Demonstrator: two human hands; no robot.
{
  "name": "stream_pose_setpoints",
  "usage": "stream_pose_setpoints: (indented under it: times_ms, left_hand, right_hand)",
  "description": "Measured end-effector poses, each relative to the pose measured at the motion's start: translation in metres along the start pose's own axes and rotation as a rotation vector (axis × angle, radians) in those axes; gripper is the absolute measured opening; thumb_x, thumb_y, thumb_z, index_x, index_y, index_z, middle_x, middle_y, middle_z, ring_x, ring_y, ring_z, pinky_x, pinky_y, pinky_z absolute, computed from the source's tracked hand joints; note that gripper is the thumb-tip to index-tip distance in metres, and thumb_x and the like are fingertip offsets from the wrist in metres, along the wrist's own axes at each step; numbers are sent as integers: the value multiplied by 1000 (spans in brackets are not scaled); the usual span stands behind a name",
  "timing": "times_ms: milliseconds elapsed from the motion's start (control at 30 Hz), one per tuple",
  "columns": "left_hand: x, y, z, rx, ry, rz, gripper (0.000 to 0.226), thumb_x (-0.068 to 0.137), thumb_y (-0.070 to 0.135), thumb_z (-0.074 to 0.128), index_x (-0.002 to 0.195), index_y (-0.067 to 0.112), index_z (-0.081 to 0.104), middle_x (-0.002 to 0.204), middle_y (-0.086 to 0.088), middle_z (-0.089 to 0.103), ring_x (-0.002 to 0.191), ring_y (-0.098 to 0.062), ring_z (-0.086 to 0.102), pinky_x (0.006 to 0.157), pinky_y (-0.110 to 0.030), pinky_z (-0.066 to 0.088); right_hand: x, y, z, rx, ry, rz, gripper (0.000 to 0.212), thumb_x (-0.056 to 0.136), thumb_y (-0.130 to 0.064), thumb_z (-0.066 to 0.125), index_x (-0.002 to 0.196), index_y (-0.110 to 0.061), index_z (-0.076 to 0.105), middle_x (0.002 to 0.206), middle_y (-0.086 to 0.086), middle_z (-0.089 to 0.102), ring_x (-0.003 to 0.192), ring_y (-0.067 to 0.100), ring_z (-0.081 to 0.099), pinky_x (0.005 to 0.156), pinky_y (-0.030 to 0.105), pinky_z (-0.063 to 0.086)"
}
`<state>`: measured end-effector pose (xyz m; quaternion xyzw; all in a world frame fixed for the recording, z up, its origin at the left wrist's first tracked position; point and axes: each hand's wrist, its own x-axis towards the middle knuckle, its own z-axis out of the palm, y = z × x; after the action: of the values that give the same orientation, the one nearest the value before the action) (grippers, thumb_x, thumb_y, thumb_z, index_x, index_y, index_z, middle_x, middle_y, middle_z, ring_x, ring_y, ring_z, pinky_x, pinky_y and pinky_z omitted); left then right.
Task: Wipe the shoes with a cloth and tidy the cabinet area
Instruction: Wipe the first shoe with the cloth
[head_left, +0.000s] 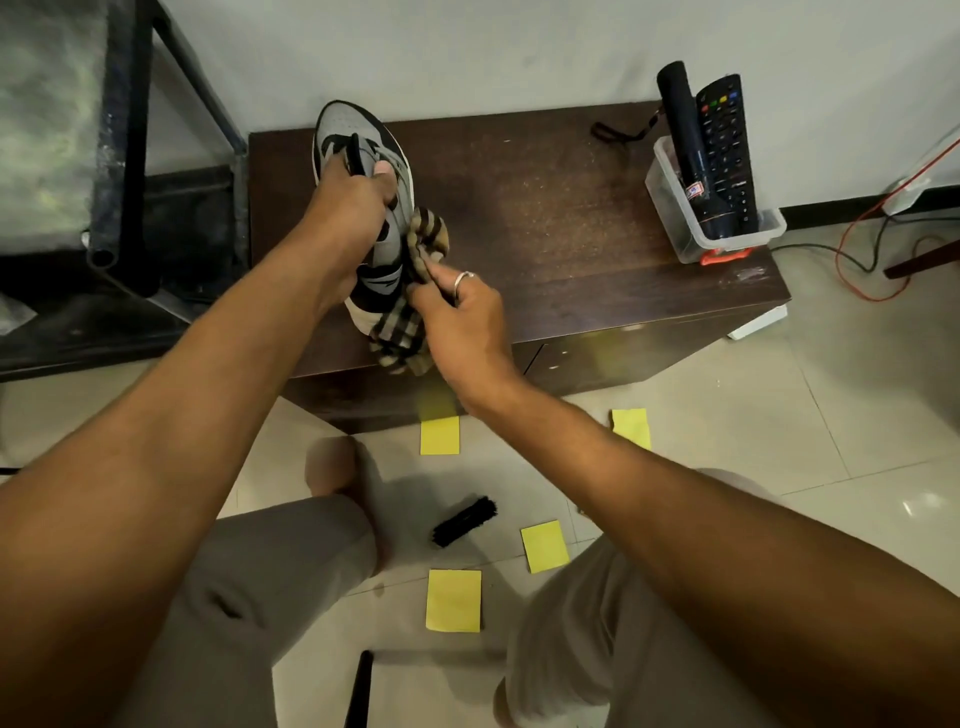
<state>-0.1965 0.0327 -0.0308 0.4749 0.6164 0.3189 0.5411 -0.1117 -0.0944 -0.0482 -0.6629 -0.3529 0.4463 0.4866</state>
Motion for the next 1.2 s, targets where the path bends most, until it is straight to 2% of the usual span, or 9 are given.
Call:
stream_pose_setpoints:
  times_ms: [100,233,367,500,700,867,967,1067,1200]
  left_hand:
    - [0,0,1,-13,6,4,51,96,38,53,145,24,48,134,0,63,119,-22,62,105,-46,50]
    - [0,2,2,-41,-27,1,44,102,29,53,145,22,47,128,-1,65,112,-20,65,100,-42,53]
    - [0,1,-6,-90,-107,-17,45,99,28,60,142,22,50,122,-1,69,108,-21,69,99,-45,55]
    - [0,1,-6,-85,-117,-5,45,100,30,59,144,21,49,125,-1,68,111,-21,67,101,-45,54]
    - [2,-1,-5,-59,-97,-2,44,98,33,59,141,25,50,124,0,67,112,-22,66,102,-45,52]
    - [2,0,-4,-74,-109,8,39,103,30,56,140,21,50,122,-1,67,110,-19,66,101,-44,53]
    - [3,-1,-4,-78,-118,19,40,101,32,58,139,22,51,123,1,67,112,-19,65,103,-44,52]
    - [-4,1,-5,-96,-97,22,42,92,38,67,131,25,58,120,2,70,110,-19,67,103,-44,52]
    - [-13,-2,-15,-196,-4,38,59,78,57,74,127,26,64,120,3,72,108,-14,70,98,-40,56]
  right_hand:
    - [-15,5,4,11,22,62,33,91,-21,61,121,-15,75,118,0,70,108,7,64,100,32,54]
    - [-32,4,2,-76,35,32,24,94,-14,61,73,-21,71,98,3,69,87,10,62,76,26,51]
    - [-24,-6,7,127,221,-42,25,97,-8,56,105,-21,75,113,9,64,82,-3,64,68,12,50]
    - [-26,2,10,69,110,-58,36,100,-5,55,135,-9,63,125,5,57,78,-23,54,68,0,42]
    - [-18,10,-1,-59,117,41,17,96,-19,62,101,-20,78,110,0,68,94,1,61,83,22,49]
    - [-13,7,4,-19,98,-90,33,98,-9,58,129,-16,69,118,3,63,82,-6,59,73,10,50]
    - [-10,4,-5,-135,12,-49,25,96,-15,62,115,-14,77,113,2,73,92,1,64,87,25,55]
    - [-1,-10,-31,-270,-99,75,21,94,-17,61,85,-12,79,106,2,77,81,-2,63,74,22,49]
    - [4,-19,-47,-202,-53,137,20,96,-19,59,96,-23,79,105,-4,77,87,4,65,73,21,48]
